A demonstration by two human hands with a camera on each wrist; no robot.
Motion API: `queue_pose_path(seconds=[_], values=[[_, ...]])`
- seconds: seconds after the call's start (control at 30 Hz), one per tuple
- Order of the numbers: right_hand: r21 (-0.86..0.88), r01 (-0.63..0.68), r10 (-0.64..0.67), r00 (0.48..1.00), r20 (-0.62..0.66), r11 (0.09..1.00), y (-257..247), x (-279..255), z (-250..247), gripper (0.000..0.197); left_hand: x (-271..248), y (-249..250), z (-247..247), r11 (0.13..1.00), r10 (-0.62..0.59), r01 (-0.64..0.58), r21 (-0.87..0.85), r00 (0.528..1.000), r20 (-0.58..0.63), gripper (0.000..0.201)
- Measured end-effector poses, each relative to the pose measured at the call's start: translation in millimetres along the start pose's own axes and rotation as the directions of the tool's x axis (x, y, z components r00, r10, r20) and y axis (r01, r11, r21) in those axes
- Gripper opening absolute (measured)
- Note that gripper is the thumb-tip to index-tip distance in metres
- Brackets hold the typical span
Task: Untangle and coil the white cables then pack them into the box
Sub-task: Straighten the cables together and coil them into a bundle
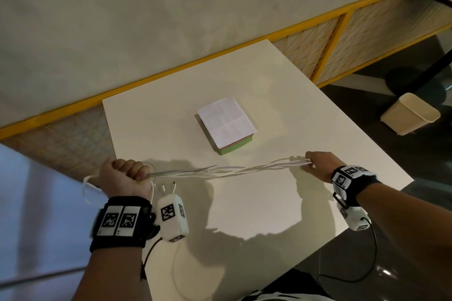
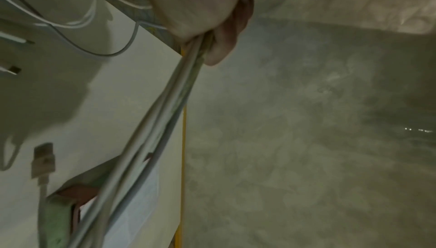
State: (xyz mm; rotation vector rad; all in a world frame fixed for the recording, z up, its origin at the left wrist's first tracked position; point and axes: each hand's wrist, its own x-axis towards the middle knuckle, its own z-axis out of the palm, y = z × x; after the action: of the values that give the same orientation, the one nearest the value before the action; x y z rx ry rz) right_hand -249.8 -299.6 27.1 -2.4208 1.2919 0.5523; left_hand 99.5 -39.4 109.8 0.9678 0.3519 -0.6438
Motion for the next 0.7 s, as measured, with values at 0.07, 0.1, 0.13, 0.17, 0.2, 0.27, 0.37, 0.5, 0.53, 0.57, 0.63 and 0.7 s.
queue_pose_path(seconds=[0.07,0.1,0.13,0.17,0.2,0.27,0.37,0.5,0.53,0.57,0.63,0.7], values=[[0.028,0.003,-0.003,1.0,0.019,1.0,6,1,4,0.044,-1,-7,4,0.999,-0.039,0.039,-0.004,0.999,0.001,0.044],[0.058,0.001,-0.003,1.0,0.03,0.998,8,0,5,0.057,-2,-9,6,0.999,-0.054,0.054,-0.008,0.999,0.003,0.046],[0.073,0.001,-0.004,0.999,0.037,0.997,9,-1,5,0.065,-3,-11,7,0.998,-0.063,0.063,-0.014,0.998,0.005,0.047],[0.081,-0.005,0.001,0.999,0.049,0.997,9,-3,4,0.07,-5,-13,9,0.997,-0.068,0.068,-0.023,0.998,0.006,0.046],[0.094,-0.011,0.005,0.998,0.06,0.996,10,-4,5,0.073,-6,-14,11,0.997,-0.07,0.071,-0.034,0.997,0.005,0.044],[0.134,-0.019,0.011,0.998,0.061,0.991,11,-7,5,0.075,-9,-17,13,0.996,-0.073,0.073,-0.055,0.997,0.003,0.04],[0.192,0.003,-0.004,1.0,0.008,0.981,-1,-8,-2,0.072,-13,-20,16,0.996,-0.061,0.062,-0.061,0.998,0.002,0.041],[0.292,0.262,-0.228,0.963,-0.146,0.92,-67,-8,-22,0.056,-19,-32,19,0.995,-0.08,0.08,-0.059,0.997,0.003,0.042],[0.305,0.343,-0.304,0.937,-0.17,0.888,-91,-11,-28,0.054,-21,-35,21,0.993,-0.094,0.094,-0.065,0.996,0.005,0.043],[0.318,0.416,-0.379,0.909,-0.174,0.852,-116,-16,-34,0.054,-22,-38,24,0.992,-0.107,0.107,-0.07,0.994,0.004,0.043],[0.344,0.529,-0.514,0.846,-0.14,0.776,-165,-28,-45,0.06,-26,-42,32,0.99,-0.12,0.12,-0.077,0.993,0.011,0.044],[0.368,0.572,-0.601,0.798,-0.046,0.733,-210,-38,-53,0.062,-32,-46,39,0.989,-0.118,0.12,-0.089,0.993,0.032,0.044]])
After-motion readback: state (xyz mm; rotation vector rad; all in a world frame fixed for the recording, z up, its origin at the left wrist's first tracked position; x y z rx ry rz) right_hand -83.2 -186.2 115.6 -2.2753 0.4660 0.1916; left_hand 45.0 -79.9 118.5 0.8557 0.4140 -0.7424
